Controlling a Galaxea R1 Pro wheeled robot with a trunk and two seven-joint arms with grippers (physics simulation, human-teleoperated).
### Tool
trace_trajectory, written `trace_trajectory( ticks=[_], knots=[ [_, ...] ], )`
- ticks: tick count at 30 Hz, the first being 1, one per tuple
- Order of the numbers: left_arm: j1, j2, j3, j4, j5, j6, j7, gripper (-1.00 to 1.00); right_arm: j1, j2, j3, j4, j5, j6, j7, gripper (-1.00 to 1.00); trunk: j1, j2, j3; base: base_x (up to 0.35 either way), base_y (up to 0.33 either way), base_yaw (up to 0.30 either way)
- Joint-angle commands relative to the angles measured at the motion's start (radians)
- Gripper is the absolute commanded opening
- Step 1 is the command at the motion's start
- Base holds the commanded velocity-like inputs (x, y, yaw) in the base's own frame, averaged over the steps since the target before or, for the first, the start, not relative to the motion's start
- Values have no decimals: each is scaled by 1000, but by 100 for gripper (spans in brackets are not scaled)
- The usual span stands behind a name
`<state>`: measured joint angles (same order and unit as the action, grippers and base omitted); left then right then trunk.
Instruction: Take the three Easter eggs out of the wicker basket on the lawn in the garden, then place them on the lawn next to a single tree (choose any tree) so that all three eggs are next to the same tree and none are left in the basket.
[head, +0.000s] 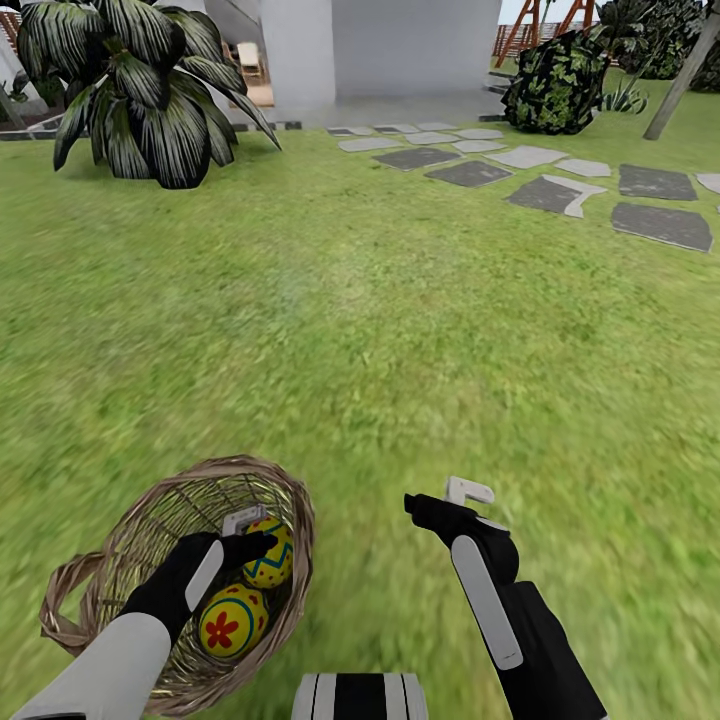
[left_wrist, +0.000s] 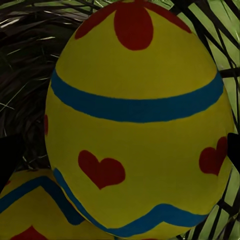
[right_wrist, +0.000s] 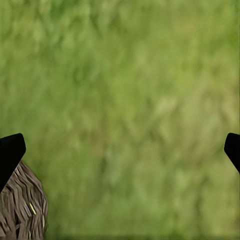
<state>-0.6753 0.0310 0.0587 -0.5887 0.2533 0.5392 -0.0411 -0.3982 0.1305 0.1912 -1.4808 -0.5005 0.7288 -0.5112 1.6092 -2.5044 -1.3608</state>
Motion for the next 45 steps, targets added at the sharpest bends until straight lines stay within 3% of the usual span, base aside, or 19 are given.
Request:
trace_trajectory(
  ticks=[1, 45],
  knots=[
    [-1, 0, 4, -1, 0, 6, -4, 100, -1, 0, 1, -1, -10, 1, -10, 100, 0, 0, -1, 0, 0, 0],
    [0, -2, 1, -1, 1, 2, -13, 100, -1, 1, 8, -1, -10, 1, -10, 100, 0, 0, -23, 0, 0, 0]
  ],
)
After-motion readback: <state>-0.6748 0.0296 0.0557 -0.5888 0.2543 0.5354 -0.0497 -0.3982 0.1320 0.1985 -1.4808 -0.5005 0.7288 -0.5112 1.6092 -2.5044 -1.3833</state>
